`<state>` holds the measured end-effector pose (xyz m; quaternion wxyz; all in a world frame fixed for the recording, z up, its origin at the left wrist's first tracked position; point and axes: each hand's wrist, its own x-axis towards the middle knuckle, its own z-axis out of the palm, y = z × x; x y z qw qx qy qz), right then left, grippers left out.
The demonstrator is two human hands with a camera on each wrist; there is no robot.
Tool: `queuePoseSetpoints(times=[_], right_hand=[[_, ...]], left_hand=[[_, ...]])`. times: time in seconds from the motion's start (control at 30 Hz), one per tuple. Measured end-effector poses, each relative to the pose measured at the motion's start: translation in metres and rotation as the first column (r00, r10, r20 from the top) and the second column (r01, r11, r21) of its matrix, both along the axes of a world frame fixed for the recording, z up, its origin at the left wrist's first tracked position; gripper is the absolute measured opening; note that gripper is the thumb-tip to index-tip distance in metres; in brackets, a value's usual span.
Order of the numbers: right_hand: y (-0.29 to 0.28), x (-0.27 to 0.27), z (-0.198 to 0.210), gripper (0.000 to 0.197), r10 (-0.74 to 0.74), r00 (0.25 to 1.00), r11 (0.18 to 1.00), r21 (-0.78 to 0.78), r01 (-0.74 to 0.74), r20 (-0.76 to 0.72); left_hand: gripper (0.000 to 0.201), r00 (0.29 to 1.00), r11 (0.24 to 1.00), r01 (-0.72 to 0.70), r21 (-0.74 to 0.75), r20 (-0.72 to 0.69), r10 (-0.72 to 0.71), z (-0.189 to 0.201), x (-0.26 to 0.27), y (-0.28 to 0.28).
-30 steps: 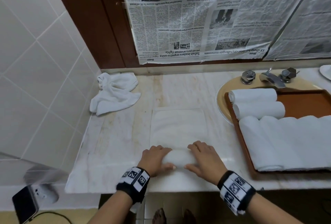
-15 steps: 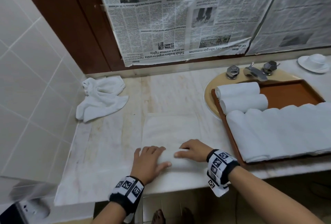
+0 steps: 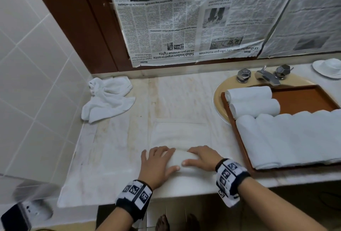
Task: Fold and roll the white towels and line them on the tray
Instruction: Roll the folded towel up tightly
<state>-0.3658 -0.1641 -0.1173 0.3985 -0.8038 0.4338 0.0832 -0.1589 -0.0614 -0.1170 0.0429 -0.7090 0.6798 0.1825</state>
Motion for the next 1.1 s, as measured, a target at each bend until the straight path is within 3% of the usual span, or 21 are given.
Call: queuePoseSetpoints(times=[0.07, 0.13, 0.2, 0.27, 0.37, 0.43, 0.57, 0.63, 0.73, 0.83, 0.93, 1.03, 1.1], right_hand=[[-0.01, 0.0, 0.005, 0.061, -0.05, 0.998, 0.989, 0.139, 0.043, 0.046], [-0.008, 0.001, 0.006, 0.059, -0.024, 1.0, 0.994, 0.104, 0.022, 0.018], [0.003, 0.001, 0.002, 0.062, 0.051, 0.994, 0.978, -0.196, -0.069, -0.095], [0.022, -0.001, -0.007, 0.066, 0.074, 0.981, 0.849, -0.505, -0.156, -0.178], [0.042, 0.0, -0.019, 0.068, 0.066, 0.974, 0.751, -0.633, -0.191, -0.217], [0.034, 0.002, -0.018, 0.064, 0.062, 0.981, 0.793, -0.587, -0.16, -0.184], [-0.002, 0.004, 0.004, 0.062, 0.09, 0.983, 0.964, -0.235, -0.126, -0.158], [-0.013, 0.003, 0.01, 0.058, 0.087, 0.989, 0.99, -0.101, -0.099, -0.117], [-0.013, 0.0, 0.015, 0.056, 0.066, 0.993, 0.997, 0.034, -0.063, -0.102], [0.004, -0.005, 0.014, 0.068, 0.083, 0.978, 0.984, -0.14, -0.111, -0.192], [0.033, -0.009, -0.003, 0.073, 0.05, 0.959, 0.887, -0.429, -0.172, -0.279], [0.04, -0.011, -0.016, 0.072, -0.008, 0.971, 0.835, -0.537, -0.125, -0.239], [0.029, -0.01, -0.008, 0.072, 0.016, 0.969, 0.877, -0.462, -0.131, -0.245]], left_hand=[[0.079, 1.0, 1.0, -0.002, -0.017, 0.009, 0.003, -0.003, -0.001, 0.004], [0.083, 0.999, 1.0, -0.016, 0.006, -0.034, 0.017, -0.004, 0.003, 0.0], [0.083, 0.997, 0.998, -0.018, 0.058, -0.075, 0.022, -0.003, 0.008, -0.011], [0.074, 0.994, 0.993, -0.017, 0.116, -0.107, 0.029, -0.001, 0.013, -0.024], [0.065, 0.987, 0.981, -0.022, 0.192, -0.15, 0.052, 0.001, 0.016, -0.039], [0.063, 0.983, 0.986, -0.045, 0.158, -0.168, 0.072, 0.001, 0.015, -0.04], [0.081, 0.998, 1.0, 0.007, -0.017, -0.064, -0.008, -0.003, 0.009, -0.019], [0.094, 0.998, 0.997, 0.045, -0.062, -0.032, -0.047, -0.008, 0.005, -0.008], [0.094, 0.996, 0.998, 0.063, -0.019, -0.055, -0.064, -0.009, 0.007, -0.009], [0.095, 0.987, 0.988, 0.129, 0.09, -0.105, -0.119, -0.001, 0.013, -0.024], [0.077, 0.958, 0.974, 0.146, 0.174, -0.271, -0.095, 0.003, 0.019, -0.037], [0.062, 0.917, 0.961, 0.127, 0.245, -0.399, -0.019, 0.006, 0.018, -0.044], [0.065, 0.933, 0.964, 0.109, 0.242, -0.359, -0.015, 0.007, 0.016, -0.042]])
